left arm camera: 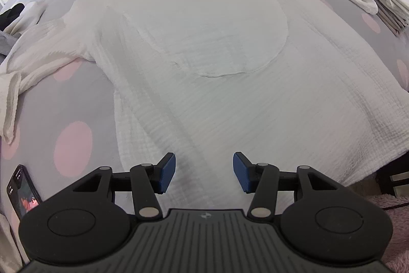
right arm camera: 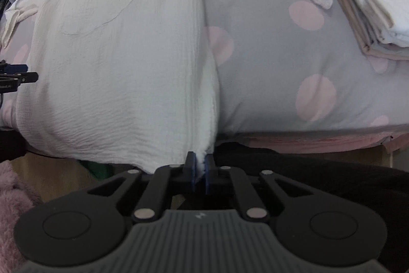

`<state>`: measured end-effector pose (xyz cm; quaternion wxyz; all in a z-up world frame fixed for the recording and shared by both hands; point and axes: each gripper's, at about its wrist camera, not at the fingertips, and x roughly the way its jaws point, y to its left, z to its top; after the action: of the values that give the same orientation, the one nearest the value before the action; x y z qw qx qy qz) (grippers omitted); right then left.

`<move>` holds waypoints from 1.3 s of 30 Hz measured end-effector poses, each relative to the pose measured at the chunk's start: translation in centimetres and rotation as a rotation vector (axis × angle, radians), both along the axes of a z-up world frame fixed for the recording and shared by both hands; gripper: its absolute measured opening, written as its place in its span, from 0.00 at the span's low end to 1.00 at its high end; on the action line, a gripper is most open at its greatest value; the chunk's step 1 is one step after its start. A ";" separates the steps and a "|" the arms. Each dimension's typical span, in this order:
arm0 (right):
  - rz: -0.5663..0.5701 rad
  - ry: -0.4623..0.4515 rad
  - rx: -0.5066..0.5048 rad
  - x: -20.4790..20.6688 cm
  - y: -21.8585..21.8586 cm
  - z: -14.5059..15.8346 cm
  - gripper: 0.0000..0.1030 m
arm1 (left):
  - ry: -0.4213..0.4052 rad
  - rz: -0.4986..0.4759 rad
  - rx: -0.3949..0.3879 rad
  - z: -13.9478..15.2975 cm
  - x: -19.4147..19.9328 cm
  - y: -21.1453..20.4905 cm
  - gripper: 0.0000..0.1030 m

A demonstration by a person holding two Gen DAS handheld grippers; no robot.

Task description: Fold clothes

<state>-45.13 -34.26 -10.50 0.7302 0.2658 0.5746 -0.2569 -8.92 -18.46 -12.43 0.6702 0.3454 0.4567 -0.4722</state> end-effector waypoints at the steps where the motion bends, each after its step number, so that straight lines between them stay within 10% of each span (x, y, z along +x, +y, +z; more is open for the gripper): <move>1: 0.003 0.006 -0.011 0.3 -0.1 0.0 0.20 | -0.001 0.002 0.002 0.0 0.0 0.0 0.47; 15: -0.123 -0.173 -0.170 7.6 -10.2 -1.1 0.21 | -0.020 0.041 0.013 -0.5 0.9 -1.0 0.47; 39: -0.492 -0.398 0.096 18.7 -26.1 -6.8 0.23 | 0.022 0.096 0.064 -3.3 5.3 -7.2 0.53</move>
<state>-26.44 -60.34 -17.26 0.7308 0.4759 0.3503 -0.3416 -3.65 -25.68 -15.68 0.6757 0.3390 0.4950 -0.4284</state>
